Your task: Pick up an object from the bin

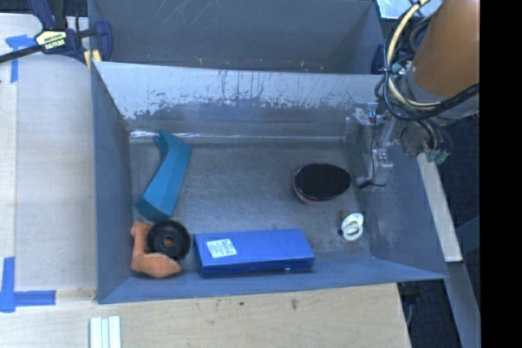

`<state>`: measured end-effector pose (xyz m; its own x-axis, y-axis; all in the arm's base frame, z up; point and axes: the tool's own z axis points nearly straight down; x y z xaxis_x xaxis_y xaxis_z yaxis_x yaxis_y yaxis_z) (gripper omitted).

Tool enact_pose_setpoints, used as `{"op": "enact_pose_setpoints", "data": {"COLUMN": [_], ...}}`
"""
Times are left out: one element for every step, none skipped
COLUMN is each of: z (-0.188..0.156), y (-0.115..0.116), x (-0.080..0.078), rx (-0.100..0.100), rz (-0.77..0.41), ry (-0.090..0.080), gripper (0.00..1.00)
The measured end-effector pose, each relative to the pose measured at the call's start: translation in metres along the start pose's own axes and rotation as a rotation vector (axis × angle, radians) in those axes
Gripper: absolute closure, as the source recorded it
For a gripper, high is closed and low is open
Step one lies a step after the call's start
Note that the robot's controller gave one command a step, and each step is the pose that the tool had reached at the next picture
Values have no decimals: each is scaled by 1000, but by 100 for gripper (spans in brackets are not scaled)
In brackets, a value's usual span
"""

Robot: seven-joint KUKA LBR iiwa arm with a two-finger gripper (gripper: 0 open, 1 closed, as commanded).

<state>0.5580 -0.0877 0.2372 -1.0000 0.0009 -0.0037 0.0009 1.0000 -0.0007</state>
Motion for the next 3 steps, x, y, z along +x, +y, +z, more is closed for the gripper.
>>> {"op": "enact_pose_setpoints", "data": {"z": [37, 72, 109], "y": [11, 12, 12], "x": [-7, 12, -7], "rx": [1, -1, 0], "rz": [-33, 15, 95], "ry": [-7, 2, -5], "gripper": [0, 0, 0]}}
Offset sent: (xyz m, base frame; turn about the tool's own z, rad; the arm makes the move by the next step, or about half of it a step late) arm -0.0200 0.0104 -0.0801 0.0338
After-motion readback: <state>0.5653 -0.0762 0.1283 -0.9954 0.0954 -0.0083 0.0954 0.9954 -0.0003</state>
